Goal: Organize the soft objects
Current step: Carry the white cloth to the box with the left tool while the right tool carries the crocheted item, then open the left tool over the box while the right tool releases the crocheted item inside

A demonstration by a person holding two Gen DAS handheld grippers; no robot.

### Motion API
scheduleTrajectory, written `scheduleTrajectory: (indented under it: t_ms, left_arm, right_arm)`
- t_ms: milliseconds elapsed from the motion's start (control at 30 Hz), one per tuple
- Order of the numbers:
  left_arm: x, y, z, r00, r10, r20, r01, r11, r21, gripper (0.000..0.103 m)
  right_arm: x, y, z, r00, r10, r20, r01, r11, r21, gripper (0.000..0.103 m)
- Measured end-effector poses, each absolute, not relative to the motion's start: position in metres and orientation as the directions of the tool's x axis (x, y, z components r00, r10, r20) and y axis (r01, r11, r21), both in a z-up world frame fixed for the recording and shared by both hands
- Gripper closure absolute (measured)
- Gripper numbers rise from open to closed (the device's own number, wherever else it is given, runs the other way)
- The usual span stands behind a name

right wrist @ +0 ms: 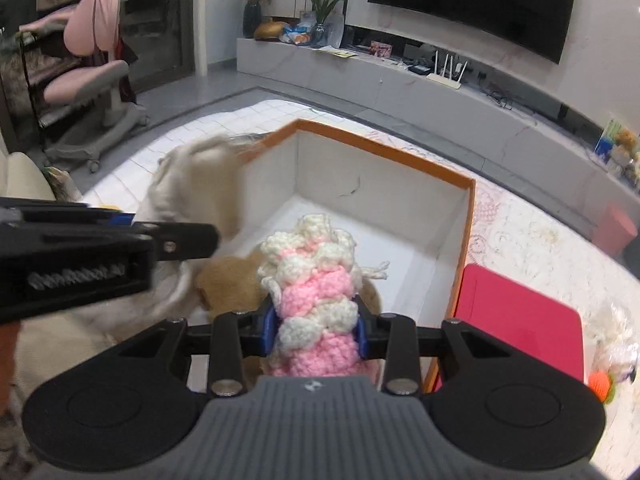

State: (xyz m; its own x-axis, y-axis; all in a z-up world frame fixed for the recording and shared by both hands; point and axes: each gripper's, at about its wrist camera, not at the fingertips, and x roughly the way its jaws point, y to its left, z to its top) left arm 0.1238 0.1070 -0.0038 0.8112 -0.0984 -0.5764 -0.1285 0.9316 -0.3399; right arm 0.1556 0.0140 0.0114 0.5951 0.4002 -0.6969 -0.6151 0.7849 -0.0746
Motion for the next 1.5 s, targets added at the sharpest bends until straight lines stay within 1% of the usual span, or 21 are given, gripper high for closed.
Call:
scheduleTrajectory:
  t_ms: [33, 67, 100, 167, 233, 300, 367, 433, 467, 567, 667, 767, 900, 967, 1033, 1067, 1133, 1200, 1300, 1433, 1500]
  left_arm:
    - [0.126, 0.110, -0.005, 0.807, -0.116, -0.579, -0.119, 0.928, -0.352, 0.074]
    - [0.128, 0.109, -0.005, 0.803, -0.121, -0.583, -0.118, 0.927, -0.355, 0.066]
    - [0.125, 0.115, -0.008, 0.802, -0.110, -0.587, -0.131, 0.926, -0.353, 0.053]
    - [0.123, 0.116, -0.012, 0.804, -0.065, -0.592, -0.178, 0.923, -0.342, 0.035]
    - [0.122, 0.118, -0.015, 0.815, -0.030, -0.578, -0.198, 0.924, -0.327, 0.030]
    - [0.118, 0.118, -0.011, 0.835, -0.013, -0.549, -0.204, 0.921, -0.331, 0.013]
    - [0.114, 0.119, -0.007, 0.845, 0.003, -0.534, -0.222, 0.911, -0.347, 0.011]
    - [0.111, 0.124, 0.000, 0.858, 0.003, -0.513, -0.228, 0.898, -0.377, 0.005]
    - [0.108, 0.127, 0.003, 0.866, -0.007, -0.500, -0.221, 0.892, -0.395, 0.000]
    - [0.110, 0.130, 0.008, 0.858, -0.008, -0.514, -0.219, 0.900, -0.378, 0.000]
    - [0.106, 0.132, 0.011, 0.866, 0.024, -0.500, -0.232, 0.905, -0.357, 0.000]
    - [0.100, 0.143, 0.015, 0.878, 0.007, -0.478, -0.233, 0.880, -0.415, 0.000]
    - [0.095, 0.156, 0.020, 0.891, -0.003, -0.454, -0.218, 0.874, -0.435, 0.000]
    - [0.096, 0.164, 0.019, 0.889, -0.028, -0.457, -0.206, 0.867, -0.454, 0.000]
    - [0.097, 0.170, 0.017, 0.889, -0.060, -0.454, -0.188, 0.856, -0.481, 0.000]
    - [0.097, 0.172, 0.017, 0.889, -0.064, -0.453, -0.190, 0.850, -0.492, 0.000]
    - [0.097, 0.174, 0.016, 0.892, -0.042, -0.449, -0.209, 0.844, -0.495, 0.000]
    - [0.099, 0.172, 0.015, 0.890, -0.028, -0.454, -0.215, 0.854, -0.474, 0.000]
    - [0.103, 0.169, 0.011, 0.882, -0.023, -0.471, -0.219, 0.865, -0.452, 0.000]
    - [0.106, 0.162, 0.008, 0.875, 0.005, -0.484, -0.223, 0.892, -0.394, 0.000]
    - [0.106, 0.157, 0.009, 0.874, 0.029, -0.485, -0.227, 0.906, -0.356, 0.000]
  right_arm:
    - [0.159, 0.016, 0.009, 0.604, 0.384, -0.698, -0.607, 0.790, -0.091, 0.067]
    - [0.161, 0.018, 0.007, 0.603, 0.372, -0.705, -0.606, 0.789, -0.102, 0.067]
    - [0.162, 0.015, 0.005, 0.603, 0.369, -0.707, -0.605, 0.790, -0.104, 0.067]
    - [0.167, 0.017, 0.003, 0.599, 0.361, -0.715, -0.607, 0.787, -0.111, 0.067]
    - [0.173, 0.020, 0.002, 0.596, 0.355, -0.720, -0.618, 0.775, -0.130, 0.067]
    - [0.175, 0.020, 0.003, 0.598, 0.353, -0.719, -0.623, 0.769, -0.141, 0.067]
    - [0.171, 0.017, 0.003, 0.596, 0.356, -0.719, -0.627, 0.766, -0.141, 0.067]
    - [0.171, 0.021, 0.002, 0.600, 0.355, -0.717, -0.630, 0.762, -0.150, 0.067]
    - [0.170, 0.023, 0.001, 0.602, 0.353, -0.716, -0.630, 0.761, -0.155, 0.067]
    - [0.166, 0.026, -0.001, 0.602, 0.362, -0.712, -0.623, 0.770, -0.135, 0.067]
    - [0.162, 0.027, -0.001, 0.601, 0.361, -0.713, -0.619, 0.774, -0.130, 0.067]
    - [0.159, 0.029, 0.001, 0.602, 0.358, -0.714, -0.621, 0.771, -0.137, 0.067]
    - [0.159, 0.032, 0.002, 0.605, 0.353, -0.714, -0.619, 0.772, -0.144, 0.067]
    - [0.158, 0.035, 0.000, 0.608, 0.343, -0.717, -0.620, 0.768, -0.158, 0.066]
    - [0.157, 0.039, -0.003, 0.614, 0.331, -0.716, -0.622, 0.761, -0.182, 0.064]
    - [0.157, 0.040, -0.005, 0.618, 0.325, -0.716, -0.624, 0.757, -0.196, 0.061]
    - [0.156, 0.044, -0.010, 0.623, 0.309, -0.718, -0.629, 0.744, -0.225, 0.059]
    - [0.158, 0.045, -0.012, 0.619, 0.304, -0.724, -0.629, 0.744, -0.226, 0.052]
    - [0.158, 0.043, -0.013, 0.613, 0.312, -0.726, -0.628, 0.750, -0.208, 0.049]
    - [0.153, 0.043, -0.010, 0.630, 0.314, -0.710, -0.627, 0.745, -0.227, 0.042]
    - [0.149, 0.041, -0.005, 0.632, 0.332, -0.700, -0.630, 0.747, -0.215, 0.025]
